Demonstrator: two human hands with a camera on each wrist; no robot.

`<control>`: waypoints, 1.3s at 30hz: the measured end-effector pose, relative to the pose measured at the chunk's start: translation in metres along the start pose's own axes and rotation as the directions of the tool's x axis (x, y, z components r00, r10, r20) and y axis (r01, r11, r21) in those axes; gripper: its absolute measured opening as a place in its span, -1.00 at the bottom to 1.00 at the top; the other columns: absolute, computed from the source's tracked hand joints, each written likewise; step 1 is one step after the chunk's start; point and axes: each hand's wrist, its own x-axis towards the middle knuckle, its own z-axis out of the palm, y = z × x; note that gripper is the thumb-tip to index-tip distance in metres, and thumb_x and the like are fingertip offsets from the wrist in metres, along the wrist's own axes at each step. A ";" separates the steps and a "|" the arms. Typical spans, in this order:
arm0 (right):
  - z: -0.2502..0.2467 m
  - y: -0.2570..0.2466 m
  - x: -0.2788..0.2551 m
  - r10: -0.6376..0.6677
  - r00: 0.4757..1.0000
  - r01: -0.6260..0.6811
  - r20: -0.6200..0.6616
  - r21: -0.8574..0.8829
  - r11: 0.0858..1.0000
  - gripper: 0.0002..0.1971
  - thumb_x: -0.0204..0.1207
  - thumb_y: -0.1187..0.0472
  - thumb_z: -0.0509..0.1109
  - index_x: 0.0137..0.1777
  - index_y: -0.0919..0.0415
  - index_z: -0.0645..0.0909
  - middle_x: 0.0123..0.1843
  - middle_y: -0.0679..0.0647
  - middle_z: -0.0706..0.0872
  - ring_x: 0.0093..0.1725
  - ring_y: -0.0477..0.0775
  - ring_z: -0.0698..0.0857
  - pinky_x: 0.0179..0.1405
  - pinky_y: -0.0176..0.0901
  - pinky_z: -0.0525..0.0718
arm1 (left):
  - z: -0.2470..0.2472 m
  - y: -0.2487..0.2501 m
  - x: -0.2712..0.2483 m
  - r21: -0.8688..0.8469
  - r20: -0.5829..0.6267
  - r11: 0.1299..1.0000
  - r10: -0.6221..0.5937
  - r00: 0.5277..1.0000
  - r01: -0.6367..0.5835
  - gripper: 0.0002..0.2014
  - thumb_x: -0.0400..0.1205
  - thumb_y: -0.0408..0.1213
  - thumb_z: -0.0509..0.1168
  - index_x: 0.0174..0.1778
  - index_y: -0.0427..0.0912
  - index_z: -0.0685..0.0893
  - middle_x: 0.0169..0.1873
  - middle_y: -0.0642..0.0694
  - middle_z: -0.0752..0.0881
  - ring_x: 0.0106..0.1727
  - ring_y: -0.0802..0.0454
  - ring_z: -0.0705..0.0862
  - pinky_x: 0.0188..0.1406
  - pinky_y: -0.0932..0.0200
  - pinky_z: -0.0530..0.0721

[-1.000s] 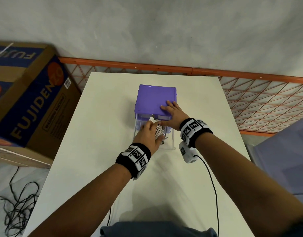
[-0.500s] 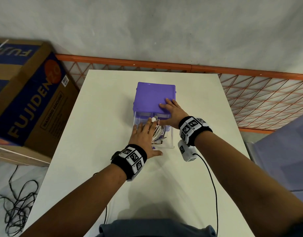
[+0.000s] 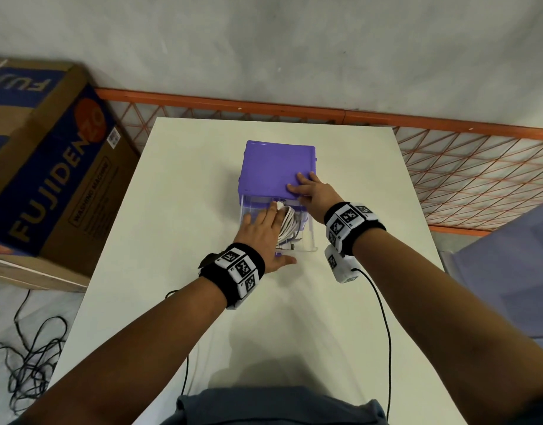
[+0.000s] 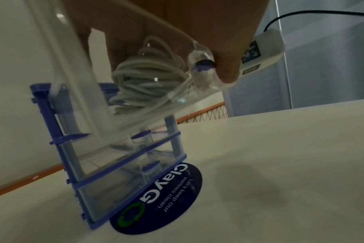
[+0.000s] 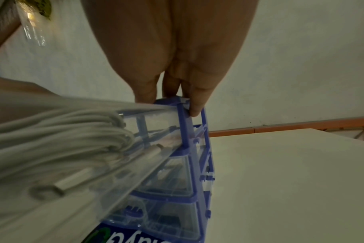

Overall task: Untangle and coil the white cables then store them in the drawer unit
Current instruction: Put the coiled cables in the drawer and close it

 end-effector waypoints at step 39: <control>0.003 0.003 0.008 -0.008 0.988 0.028 -0.154 0.126 0.992 -0.68 0.55 0.37 0.24 0.27 0.25 0.61 0.51 0.17 0.46 0.63 0.12 0.15 0.62 -0.19 0.10 | -0.006 -0.001 0.000 -0.273 -0.001 0.961 -0.051 0.999 0.048 -0.03 0.46 0.39 0.11 0.64 -0.09 -0.11 0.64 -0.02 0.06 0.63 -0.04 0.07 0.52 -0.18 0.26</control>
